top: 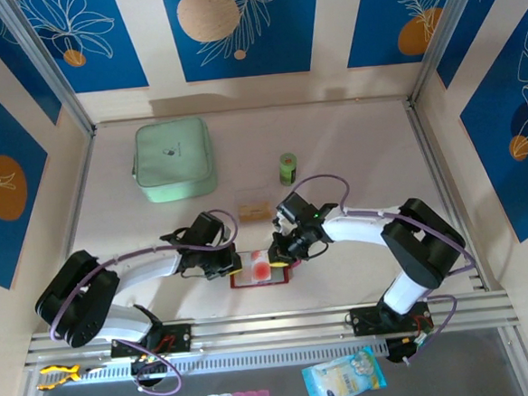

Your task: Take the credit cards out of the card holder

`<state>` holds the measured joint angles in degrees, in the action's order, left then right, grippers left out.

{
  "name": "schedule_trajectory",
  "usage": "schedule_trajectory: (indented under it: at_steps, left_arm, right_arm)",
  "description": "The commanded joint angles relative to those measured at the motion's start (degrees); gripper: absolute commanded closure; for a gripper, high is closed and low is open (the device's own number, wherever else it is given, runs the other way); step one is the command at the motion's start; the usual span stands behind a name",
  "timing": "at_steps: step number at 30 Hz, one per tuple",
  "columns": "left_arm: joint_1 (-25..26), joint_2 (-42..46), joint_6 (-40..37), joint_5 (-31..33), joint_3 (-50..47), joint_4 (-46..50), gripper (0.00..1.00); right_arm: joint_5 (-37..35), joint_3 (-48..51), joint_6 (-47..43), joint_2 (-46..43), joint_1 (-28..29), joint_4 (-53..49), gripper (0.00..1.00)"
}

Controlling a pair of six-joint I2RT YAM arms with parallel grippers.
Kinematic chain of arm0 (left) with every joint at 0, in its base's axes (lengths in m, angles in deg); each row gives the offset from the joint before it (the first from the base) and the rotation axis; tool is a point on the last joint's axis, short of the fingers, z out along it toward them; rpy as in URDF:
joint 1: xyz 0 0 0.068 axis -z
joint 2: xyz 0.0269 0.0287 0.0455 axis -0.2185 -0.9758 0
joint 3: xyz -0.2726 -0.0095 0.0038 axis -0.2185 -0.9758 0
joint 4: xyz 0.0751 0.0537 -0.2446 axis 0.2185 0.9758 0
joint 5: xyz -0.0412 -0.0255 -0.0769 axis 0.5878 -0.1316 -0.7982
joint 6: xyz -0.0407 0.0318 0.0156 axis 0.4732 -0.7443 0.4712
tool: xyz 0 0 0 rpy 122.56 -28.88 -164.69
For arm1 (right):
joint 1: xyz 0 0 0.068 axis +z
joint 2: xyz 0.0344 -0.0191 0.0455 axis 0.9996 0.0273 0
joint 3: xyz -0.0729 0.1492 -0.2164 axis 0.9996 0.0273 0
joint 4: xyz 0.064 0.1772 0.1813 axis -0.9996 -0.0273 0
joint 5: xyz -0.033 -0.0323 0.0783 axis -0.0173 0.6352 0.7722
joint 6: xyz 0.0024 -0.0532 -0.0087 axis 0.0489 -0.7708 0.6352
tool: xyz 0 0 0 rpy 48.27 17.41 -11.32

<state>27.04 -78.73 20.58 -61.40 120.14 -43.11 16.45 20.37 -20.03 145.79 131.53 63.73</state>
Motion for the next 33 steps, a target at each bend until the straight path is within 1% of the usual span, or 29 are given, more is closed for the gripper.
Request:
schedule_trajectory:
  at_steps: [1, 6, 10, 12, 16, 21, 23, 33]
  left_arm:
    - [0.29, -0.07, 0.61, 1.6, -1.55, 2.58, 1.0]
    - [0.34, -0.26, 0.68, 1.3, -1.61, 2.07, 1.0]
    - [0.3, 0.03, 0.7, 1.29, -1.81, 2.12, 1.0]
    - [0.32, 0.11, 0.7, 1.35, -2.02, 2.09, 1.0]
    - [0.33, 0.27, 0.7, 1.38, -2.06, 2.09, 1.0]
    - [0.31, 0.42, 0.73, 1.25, -1.95, 2.08, 1.0]
    - [0.28, 0.59, 0.84, 1.31, -2.06, 2.04, 1.0]
    - [0.34, 2.63, 1.19, 1.81, -2.67, 2.92, 1.0]
  right_arm:
    - [1.79, -0.09, -0.75, -0.3, -0.2, -0.38, 0.89]
    - [5.72, 0.83, 2.2, 2.55, 0.04, 7.1, 0.84]
    - [5.56, 0.12, 2.93, 3.83, 0.92, 8.18, 0.82]
    - [5.2, -0.13, 2.93, 4.28, 1.11, 7.87, 0.85]
    - [2.27, -0.64, 2.11, 3.33, 1.29, 3.86, 0.88]
    - [-2.17, -4.4, -1.37, 2.46, 1.73, -6.79, 0.89]
    - [-3.18, -5.54, -2.29, 2.68, 1.91, -9.48, 0.9]
    - [-6.0, -11.74, -4.33, 7.16, 4.16, -13.83, 0.9]
